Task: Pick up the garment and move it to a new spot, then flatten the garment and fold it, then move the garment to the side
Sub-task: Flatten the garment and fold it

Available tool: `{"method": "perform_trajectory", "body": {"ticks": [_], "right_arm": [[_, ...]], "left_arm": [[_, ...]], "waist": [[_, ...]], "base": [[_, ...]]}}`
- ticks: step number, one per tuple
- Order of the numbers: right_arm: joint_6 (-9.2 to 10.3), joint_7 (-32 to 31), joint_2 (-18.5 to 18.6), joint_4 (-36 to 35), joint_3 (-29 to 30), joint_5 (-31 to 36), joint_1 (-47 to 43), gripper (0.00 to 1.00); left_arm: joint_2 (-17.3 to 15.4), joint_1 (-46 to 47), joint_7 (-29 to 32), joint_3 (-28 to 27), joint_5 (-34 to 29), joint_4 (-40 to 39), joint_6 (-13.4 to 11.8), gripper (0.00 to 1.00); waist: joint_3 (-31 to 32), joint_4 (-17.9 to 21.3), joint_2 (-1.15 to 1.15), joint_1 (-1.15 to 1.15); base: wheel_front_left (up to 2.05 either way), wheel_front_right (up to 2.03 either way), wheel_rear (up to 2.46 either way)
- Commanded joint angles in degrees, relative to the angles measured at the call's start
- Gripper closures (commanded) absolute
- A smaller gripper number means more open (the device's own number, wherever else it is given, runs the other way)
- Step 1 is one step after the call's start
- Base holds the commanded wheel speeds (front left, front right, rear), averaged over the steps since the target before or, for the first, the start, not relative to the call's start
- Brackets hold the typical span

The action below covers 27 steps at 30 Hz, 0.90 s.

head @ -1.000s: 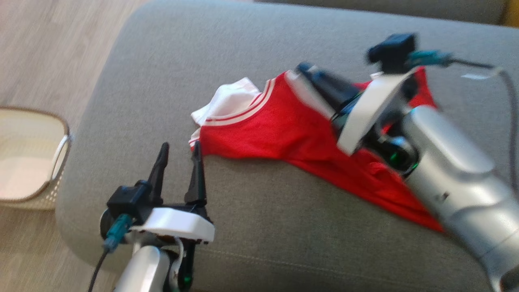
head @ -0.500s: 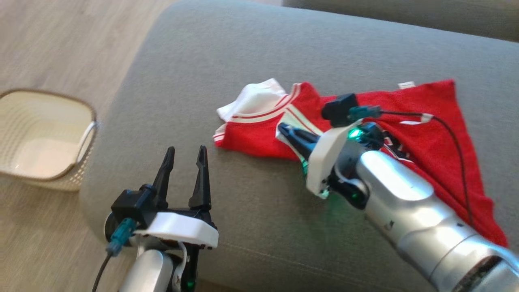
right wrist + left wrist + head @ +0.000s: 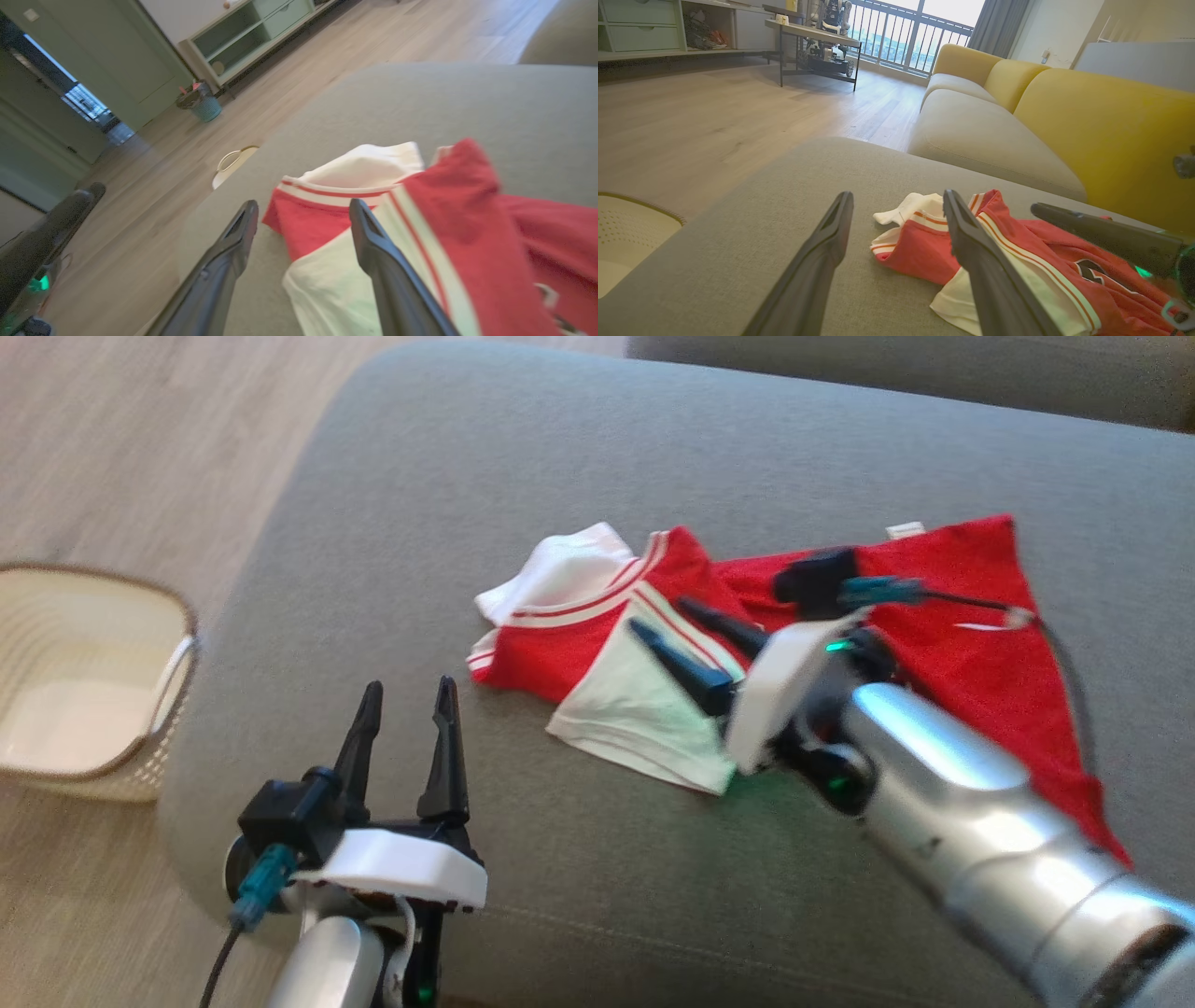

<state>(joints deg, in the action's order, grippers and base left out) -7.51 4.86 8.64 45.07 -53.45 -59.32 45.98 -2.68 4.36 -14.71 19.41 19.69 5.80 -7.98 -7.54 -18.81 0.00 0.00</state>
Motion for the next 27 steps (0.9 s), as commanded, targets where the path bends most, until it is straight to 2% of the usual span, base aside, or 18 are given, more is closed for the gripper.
{"method": "perform_trajectory", "body": {"ticks": [1, 5, 8, 10, 14, 15, 17, 20, 24, 27], "right_arm": [[0.02, 3.04, 1.97, -1.78, 1.02, -0.02, 0.64, 0.0], [0.02, 8.25, 6.27, -1.83, 3.08, 1.98, -0.6, 0.0], [0.02, 9.8, 9.03, -2.16, 7.77, 2.93, -3.34, 0.0], [0.02, 10.05, 10.62, -3.15, 12.5, 4.2, -5.83, 0.0], [0.02, 10.11, 11.6, -8.83, 26.31, 9.98, -13.63, 0.0], [0.02, 10.11, 11.6, -8.83, 26.31, 9.98, -13.63, 0.0], [0.02, 10.12, 10.86, -12.0, 32.8, 14.31, -18.49, 0.0], [0.02, 10.12, 7.8, -18.1, 40.3, 19.35, -25.41, 0.0], [0.02, 10.13, 4.58, -24.11, 45.62, 24.71, -30.8, 0.0], [0.02, 9.29, 2.9, -26.97, 48.24, 26.84, -32.31, 0.0]], "left_arm": [[-0.2, 1.66, -0.29, -2.48, -0.63, -1.73, 0.23, 0.0], [-0.2, 1.57, -0.29, -3.47, -1.09, -1.5, 0.56, 0.0], [-0.2, 1.36, -0.29, -3.98, -1.14, -1.31, 0.81, 0.0], [-0.2, 1.12, -0.29, -4.23, -1.12, -1.22, 0.85, 0.0], [-0.2, 0.65, -0.29, -4.52, -1.2, -0.89, 0.77, 0.0], [-0.2, 0.65, -0.29, -4.52, -1.2, -0.89, 0.77, 0.0], [-0.2, 0.7, -0.29, -4.33, -1.45, -0.39, 0.94, 0.0], [-0.2, 0.86, -0.29, -4.16, -1.44, 0.65, 0.94, 0.0], [-0.2, 1.06, -0.29, -3.78, -1.94, 3.22, 1.09, 0.0], [-0.2, 1.35, -0.29, -3.07, -3.45, 8.59, -0.24, 0.0]], "waist": [[1.4, 3.11, 0.0, 0.0], [2.65, 6.98, 0.0, 0.0], [3.43, 9.53, 0.0, 0.0], [3.78, 11.12, 0.0, 0.0], [3.71, 14.15, 0.0, 0.0], [3.71, 14.15, 0.0, 0.0], [3.5, 15.27, 0.0, 0.0], [3.16, 16.73, 0.0, 0.0], [2.69, 18.39, 0.0, 0.0], [2.4, 19.24, 0.0, 0.0]], "base": [[0.0, 0.0, 0.0], [0.0, 0.0, 0.0], [0.0, 0.0, 0.0], [0.0, 0.0, 0.0], [0.0, 0.0, 0.0], [0.0, 0.0, 0.0], [0.0, 0.0, 0.0], [0.0, 0.0, 0.0], [0.0, 0.0, 0.0], [0.0, 0.0, 0.0]]}}
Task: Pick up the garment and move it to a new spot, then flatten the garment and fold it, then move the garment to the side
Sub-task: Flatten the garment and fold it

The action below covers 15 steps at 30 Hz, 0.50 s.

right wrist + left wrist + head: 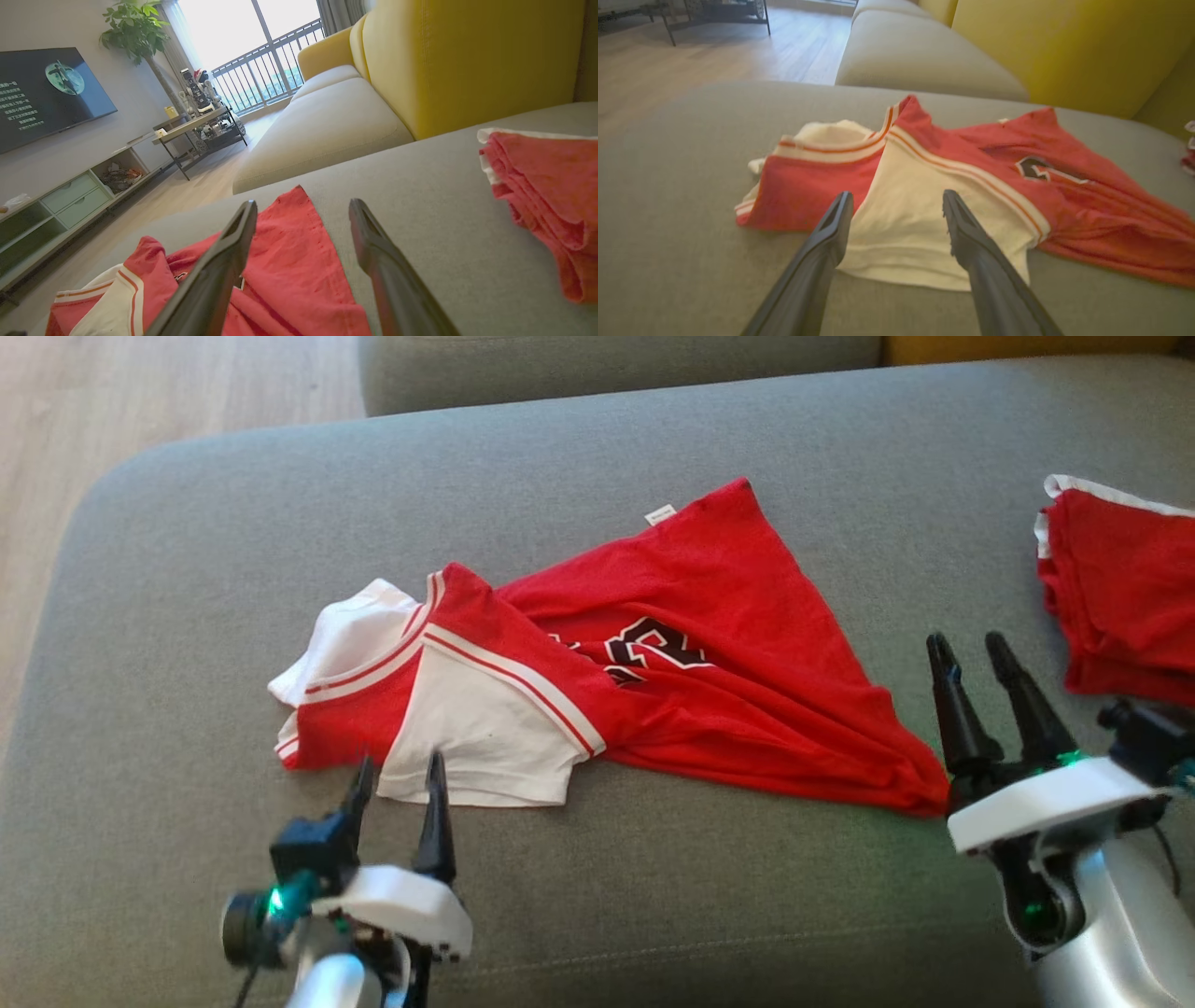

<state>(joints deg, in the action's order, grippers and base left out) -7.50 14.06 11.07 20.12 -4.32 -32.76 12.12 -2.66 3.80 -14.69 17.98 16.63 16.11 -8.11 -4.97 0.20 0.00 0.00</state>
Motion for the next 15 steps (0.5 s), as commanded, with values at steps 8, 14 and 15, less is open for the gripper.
{"method": "perform_trajectory", "body": {"ticks": [8, 14, 15], "right_arm": [[0.01, -3.25, -2.72, -6.73, 2.52, 3.52, -0.81, 0.0], [0.01, -4.58, -3.3, -8.64, 3.36, 5.3, -1.18, 0.0], [0.01, -4.72, -3.38, -8.91, 3.53, 5.36, -1.1, 0.0]], "left_arm": [[-0.21, 6.27, 0.22, -0.59, 1.37, 11.91, -5.09, 0.0], [-0.21, 9.64, -0.03, -0.95, 3.78, 16.5, -5.71, 0.0], [-0.24, 10.1, -0.06, -1.07, 3.79, 17.45, -5.85, 0.0]], "waist": [[-1.09, 1.39, 0.0, 0.0], [-2.25, 2.14, 0.0, 0.0], [-2.43, 2.34, 0.0, 0.0]], "base": [[0.0, 0.0, 0.0], [0.0, 0.0, 0.0], [0.0, 0.0, 0.0]]}}
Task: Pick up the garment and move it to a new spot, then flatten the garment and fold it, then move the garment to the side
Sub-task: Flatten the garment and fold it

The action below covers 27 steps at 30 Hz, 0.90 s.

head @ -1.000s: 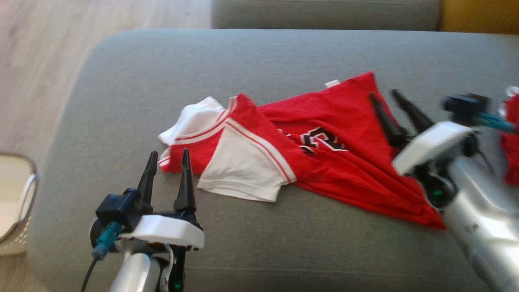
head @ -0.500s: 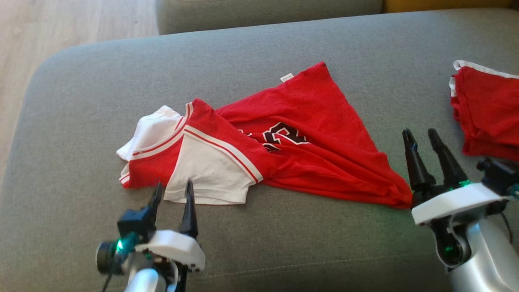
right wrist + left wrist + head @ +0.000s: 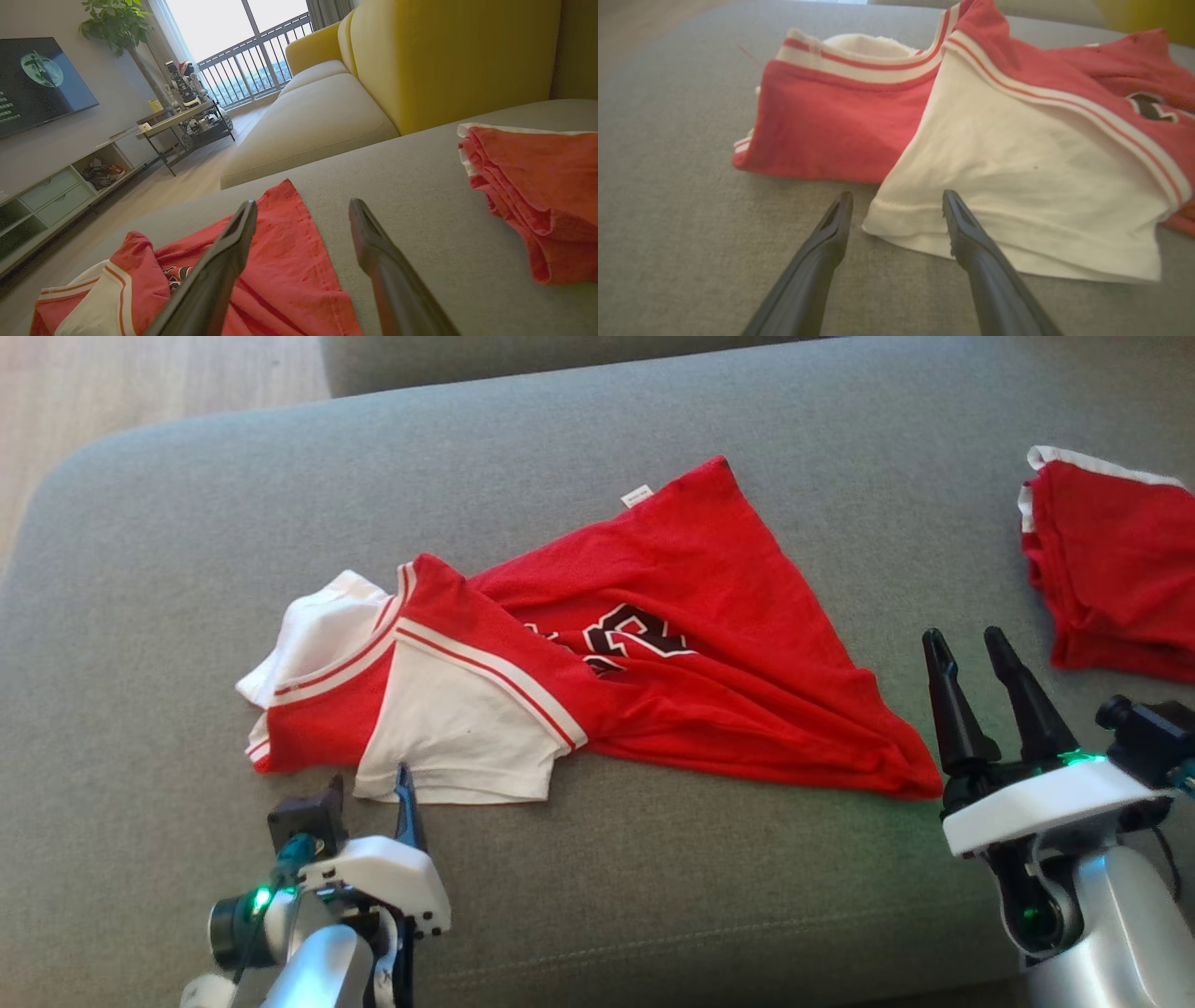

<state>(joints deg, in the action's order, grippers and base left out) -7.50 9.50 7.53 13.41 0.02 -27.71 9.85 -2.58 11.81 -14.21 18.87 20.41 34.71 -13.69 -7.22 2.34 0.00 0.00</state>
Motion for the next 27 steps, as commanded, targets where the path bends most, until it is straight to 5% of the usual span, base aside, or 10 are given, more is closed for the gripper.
{"method": "perform_trajectory", "body": {"ticks": [1, 16, 17, 18, 20, 21, 27], "right_arm": [[0.01, -0.27, 0.13, -2.39, -0.63, 0.44, 1.26, 0.0], [0.01, -0.82, -0.06, -1.53, 0.78, 2.83, 1.07, 0.0], [0.01, -0.84, -0.05, -1.4, 1.07, 2.95, 1.04, 0.0], [0.01, -0.84, -0.05, -1.4, 1.07, 2.95, 1.04, 0.0], [0.01, -1.02, -0.19, -1.07, 1.69, 3.28, 0.93, 0.0], [0.01, -1.24, -0.27, -0.83, 1.94, 3.53, 0.83, 0.0], [0.01, -2.68, -1.3, 0.92, 3.27, 5.47, -0.4, 0.0]], "left_arm": [[-0.42, 2.5, -0.56, -2.04, -0.13, -0.04, -0.57, 0.0], [-0.43, 5.71, -0.55, -1.82, 1.76, 8.04, 1.17, 0.0], [-0.43, 5.75, -0.44, -1.66, 1.9, 8.51, 1.49, 0.18], [-0.43, 5.75, -0.44, -1.66, 1.9, 8.51, 1.49, 0.18], [-0.42, 5.71, -0.2, -1.29, 2.05, 9.23, 1.86, 0.87], [-0.42, 5.67, -0.21, -1.15, 2.12, 9.42, 1.98, 1.0], [-0.86, 4.22, -0.45, -1.45, 2.71, 6.97, 2.31, 1.0]], "waist": [[-0.34, 0.42, 0.0, 0.0], [-0.34, 1.78, 0.0, 0.0], [-0.22, 1.81, 0.0, 0.0], [-0.22, 1.81, 0.0, 0.0], [0.04, 1.82, 0.0, 0.0], [0.19, 1.83, 0.0, 0.0], [1.32, 1.96, 0.0, 0.0]], "base": [[0.0, 0.0, 0.0], [0.0, 0.0, 0.0], [0.0, 0.0, 0.0], [0.0, 0.0, 0.0], [0.0, 0.0, 0.0], [0.0, 0.0, 0.0], [0.0, 0.0, 0.0]]}}
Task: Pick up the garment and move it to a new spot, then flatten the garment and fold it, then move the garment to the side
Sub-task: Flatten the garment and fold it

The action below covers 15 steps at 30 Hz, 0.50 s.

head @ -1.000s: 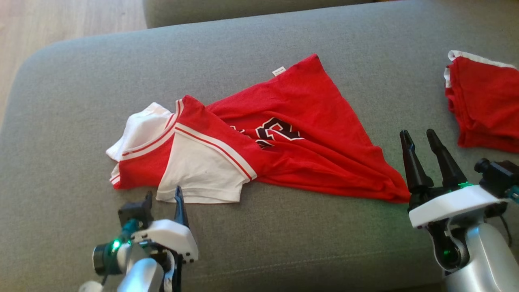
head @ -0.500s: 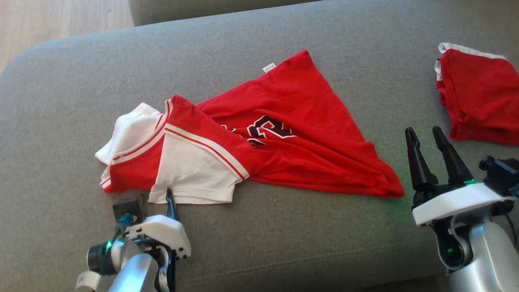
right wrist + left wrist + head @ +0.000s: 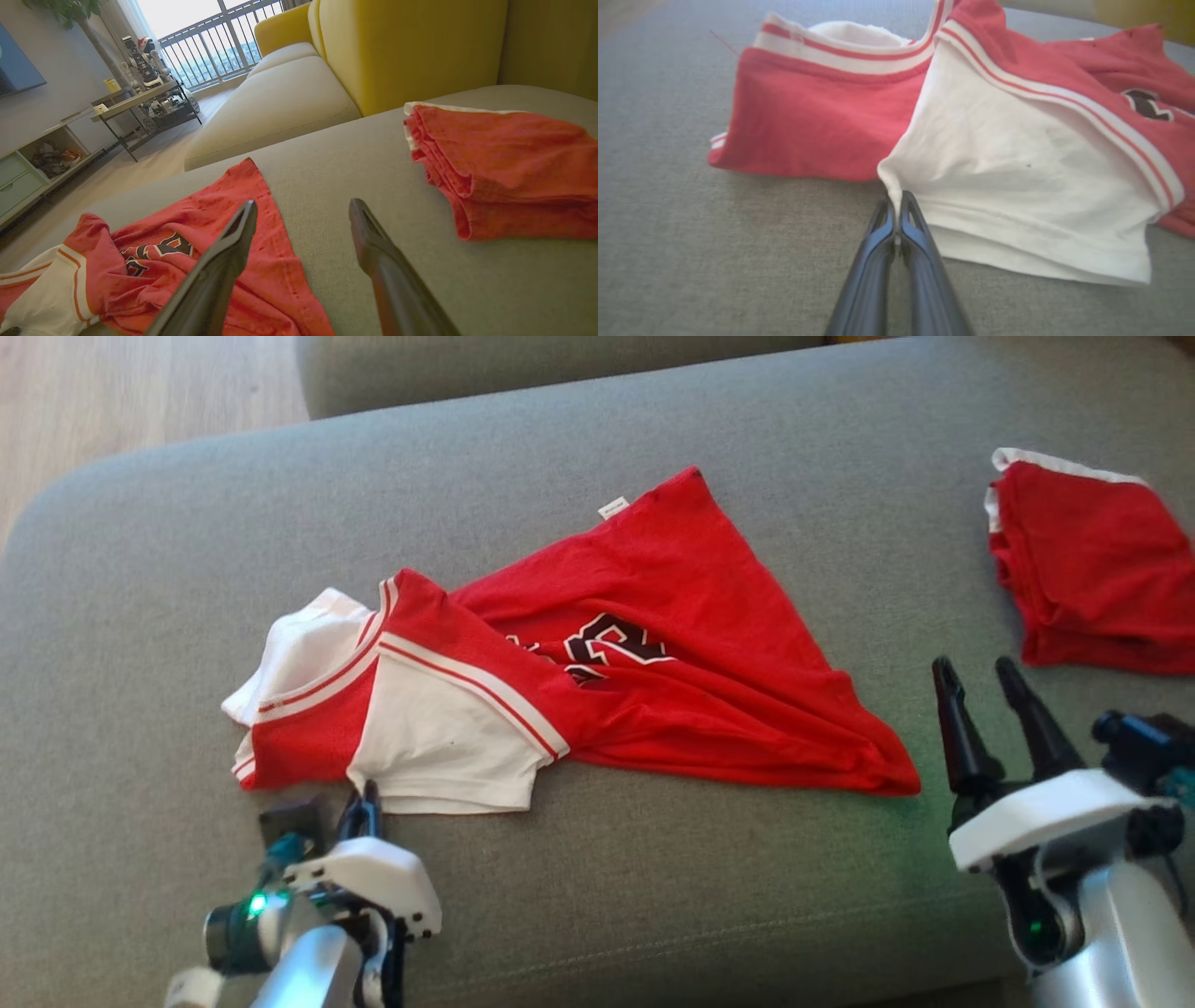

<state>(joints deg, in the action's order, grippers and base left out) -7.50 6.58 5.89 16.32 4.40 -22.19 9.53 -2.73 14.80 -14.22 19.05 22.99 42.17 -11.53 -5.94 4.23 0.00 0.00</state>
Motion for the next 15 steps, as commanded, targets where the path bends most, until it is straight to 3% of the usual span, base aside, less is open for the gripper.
{"method": "perform_trajectory", "body": {"ticks": [1, 10, 11, 12, 13, 15], "right_arm": [[0.01, -0.11, -0.39, -1.2, -0.35, 0.69, -0.75, 0.0], [0.01, -1.82, -2.68, 3.07, 3.42, 0.97, -4.25, 0.0], [0.01, -1.94, -2.76, 3.53, 3.47, 0.8, -4.32, 0.0], [0.01, -2.11, -2.83, 4.07, 3.58, 0.5, -4.31, 0.0], [0.01, -2.33, -2.88, 4.67, 3.7, 0.11, -4.24, 0.0], [0.01, -2.86, -2.95, 6.09, 4.08, -0.99, -3.99, 0.0]], "left_arm": [[-1.61, -0.43, -0.56, -2.58, 0.48, -3.36, -0.11, 1.0], [-4.9, -8.87, -0.73, -4.32, -0.26, -21.42, -1.56, 0.99], [-5.0, -9.47, -0.74, -4.54, -0.38, -23.3, -2.02, 0.81], [-5.1, -9.98, -0.74, -4.72, -0.55, -24.97, -2.46, 0.71], [-5.27, -10.46, -0.74, -4.66, -0.77, -26.3, -2.65, 0.77], [-5.46, -11.28, -0.67, -4.34, -0.93, -28.29, -2.73, 1.0]], "waist": [[0.46, 0.33, 0.0, 0.0], [1.66, -0.7, 0.0, 0.0], [1.69, -0.96, 0.0, 0.0], [1.68, -1.25, 0.0, 0.0], [1.73, -1.58, 0.0, 0.0], [1.92, -2.27, 0.0, 0.0]], "base": [[0.0, 0.0, 0.0], [0.0, 0.0, 0.0], [0.0, 0.0, 0.0], [0.0, 0.0, 0.0], [0.0, 0.0, 0.0], [0.0, 0.0, 0.0]]}}
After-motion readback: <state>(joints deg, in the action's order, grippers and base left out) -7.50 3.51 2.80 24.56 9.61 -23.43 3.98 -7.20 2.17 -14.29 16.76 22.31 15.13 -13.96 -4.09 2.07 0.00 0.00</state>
